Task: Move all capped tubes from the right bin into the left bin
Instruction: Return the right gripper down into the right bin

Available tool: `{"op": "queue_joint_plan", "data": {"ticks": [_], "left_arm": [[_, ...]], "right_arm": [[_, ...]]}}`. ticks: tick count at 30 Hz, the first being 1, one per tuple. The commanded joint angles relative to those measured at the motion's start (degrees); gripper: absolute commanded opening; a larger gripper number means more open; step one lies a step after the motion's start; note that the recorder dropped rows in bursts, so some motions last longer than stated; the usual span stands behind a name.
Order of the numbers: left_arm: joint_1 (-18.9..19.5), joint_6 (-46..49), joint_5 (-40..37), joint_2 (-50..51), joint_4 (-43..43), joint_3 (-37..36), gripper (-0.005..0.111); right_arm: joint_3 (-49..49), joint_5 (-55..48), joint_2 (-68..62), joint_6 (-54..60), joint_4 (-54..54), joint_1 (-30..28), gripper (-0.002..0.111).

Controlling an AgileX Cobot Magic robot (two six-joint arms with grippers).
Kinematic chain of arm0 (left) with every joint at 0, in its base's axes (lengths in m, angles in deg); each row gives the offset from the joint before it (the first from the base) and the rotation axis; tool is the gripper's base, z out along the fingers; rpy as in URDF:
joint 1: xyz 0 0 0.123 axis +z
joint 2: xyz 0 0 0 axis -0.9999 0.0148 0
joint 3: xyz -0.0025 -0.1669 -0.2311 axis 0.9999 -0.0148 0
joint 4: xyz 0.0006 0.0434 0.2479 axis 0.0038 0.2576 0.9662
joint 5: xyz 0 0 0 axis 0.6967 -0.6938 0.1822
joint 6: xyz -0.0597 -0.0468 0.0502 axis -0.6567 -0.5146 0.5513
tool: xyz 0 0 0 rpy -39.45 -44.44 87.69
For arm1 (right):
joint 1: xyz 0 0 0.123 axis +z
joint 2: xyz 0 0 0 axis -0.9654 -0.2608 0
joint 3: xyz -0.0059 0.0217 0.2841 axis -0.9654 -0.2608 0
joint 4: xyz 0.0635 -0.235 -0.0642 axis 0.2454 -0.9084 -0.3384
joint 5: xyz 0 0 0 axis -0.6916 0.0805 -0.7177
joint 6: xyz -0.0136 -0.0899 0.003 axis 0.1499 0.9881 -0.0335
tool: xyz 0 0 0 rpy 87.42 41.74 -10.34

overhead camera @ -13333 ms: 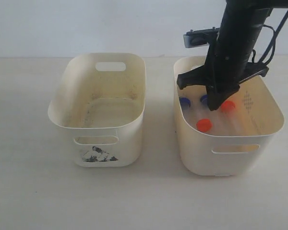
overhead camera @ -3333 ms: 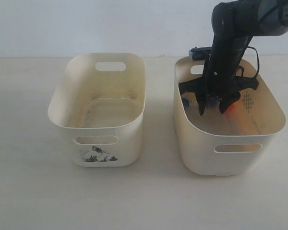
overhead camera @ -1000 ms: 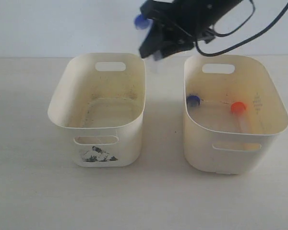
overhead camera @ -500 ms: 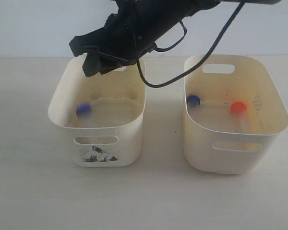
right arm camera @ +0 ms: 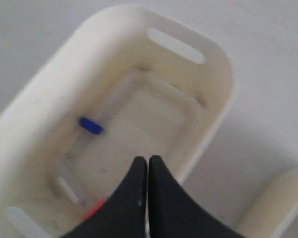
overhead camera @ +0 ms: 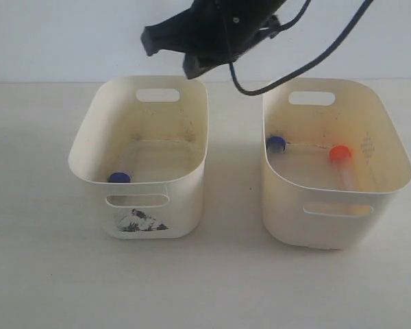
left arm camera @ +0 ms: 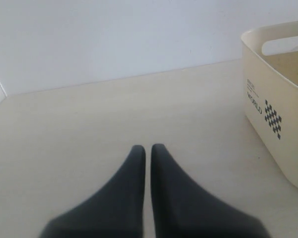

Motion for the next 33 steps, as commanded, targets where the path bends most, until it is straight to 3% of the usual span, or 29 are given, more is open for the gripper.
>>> {"op": "queue_joint_plan", "data": {"ticks": [1,7,12,25,33], "left_arm": [[0.06,-0.66,0.46,-0.16,-0.06,0.23,0.004],[0.06,-0.66,0.46,-0.16,-0.06,0.23,0.004],[0.06,-0.66,0.46,-0.16,-0.06,0.23,0.004],[0.06,-0.66,0.46,-0.16,-0.06,0.23,0.004],[0.06,-0.66,0.46,-0.16,-0.06,0.23,0.004]], "right_arm": [[0.13,-8.66,1.87,-9.69,-15.02,-2.32,0.000],[0.05,-17.25,0.30,-12.32,-15.15,-11.07,0.000],[0.05,-21.54,-2.70,-10.71,-7.90,-17.23,0.000],[0.05,-22.94,-12.78,-2.35,10.55,-22.16,0.000],[-0.40,-22.95,-14.42,1.11,12.18,-24.43,0.000]]}}
